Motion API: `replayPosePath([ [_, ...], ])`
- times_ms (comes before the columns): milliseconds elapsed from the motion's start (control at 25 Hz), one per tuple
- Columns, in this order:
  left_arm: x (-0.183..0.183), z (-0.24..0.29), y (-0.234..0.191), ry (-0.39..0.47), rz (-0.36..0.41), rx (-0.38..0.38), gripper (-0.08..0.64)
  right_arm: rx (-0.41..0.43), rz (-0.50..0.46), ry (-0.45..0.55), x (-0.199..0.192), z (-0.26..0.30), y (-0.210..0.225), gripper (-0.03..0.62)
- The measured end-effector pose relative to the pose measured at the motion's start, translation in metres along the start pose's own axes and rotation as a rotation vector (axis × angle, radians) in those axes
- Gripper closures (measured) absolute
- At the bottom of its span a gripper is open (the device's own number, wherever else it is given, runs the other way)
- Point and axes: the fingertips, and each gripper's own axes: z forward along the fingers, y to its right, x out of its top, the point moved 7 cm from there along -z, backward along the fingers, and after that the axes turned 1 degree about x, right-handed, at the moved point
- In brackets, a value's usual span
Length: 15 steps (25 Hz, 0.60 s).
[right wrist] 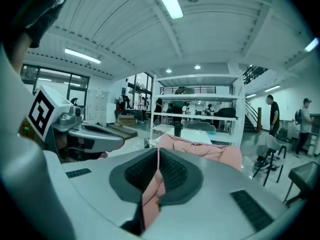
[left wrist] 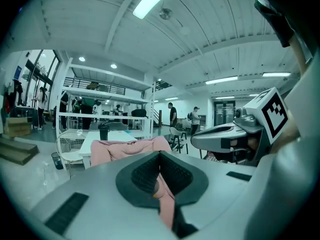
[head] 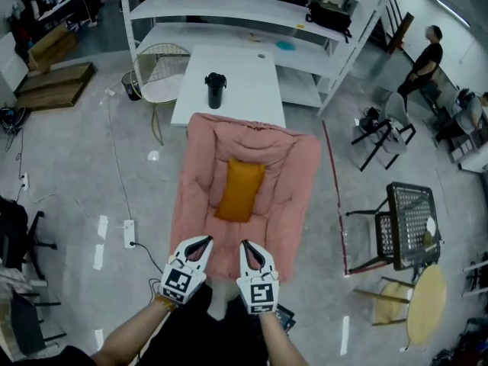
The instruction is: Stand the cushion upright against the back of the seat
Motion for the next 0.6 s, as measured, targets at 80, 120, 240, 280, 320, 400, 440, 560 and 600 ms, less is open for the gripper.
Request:
replayPosePath([
  [80,-0.002,-0.012,0.013,0.0,0.004,0.01,0.546,0.016,-0.008,-0.008,-0.004,-0.015,-0.011,0.569],
  [120,-0.002,-0.019,0.022,0.003,-0.001,0.015,0.546,0.025,-0.008,-0.01,-0.007,-0.025,-0.015,0.569],
  [240,0.0,-0.04,0.054,0.038,0.008,-0.002,0.546,0.053,0.012,0.005,-0.011,-0.055,-0.022,0.569],
  [280,0.001,-0.047,0.067,0.052,0.014,-0.008,0.546,0.067,0.019,0.014,-0.012,-0.066,-0.023,0.569],
  [320,0.002,-0.053,0.081,0.063,0.021,-0.007,0.546,0.083,0.02,0.02,-0.013,-0.078,-0.025,0.569],
  [400,0.003,-0.069,0.109,0.072,0.034,0.009,0.546,0.11,0.015,0.033,-0.014,-0.106,-0.028,0.569],
  [440,0.003,-0.078,0.123,0.072,0.038,0.02,0.546,0.118,0.018,0.04,-0.016,-0.121,-0.03,0.569],
  [560,-0.002,-0.099,0.159,0.066,0.045,0.066,0.546,0.122,0.031,0.049,-0.026,-0.159,-0.033,0.569],
  [600,-0.003,-0.105,0.169,0.064,0.046,0.082,0.546,0.12,0.036,0.05,-0.029,-0.169,-0.035,0.569],
])
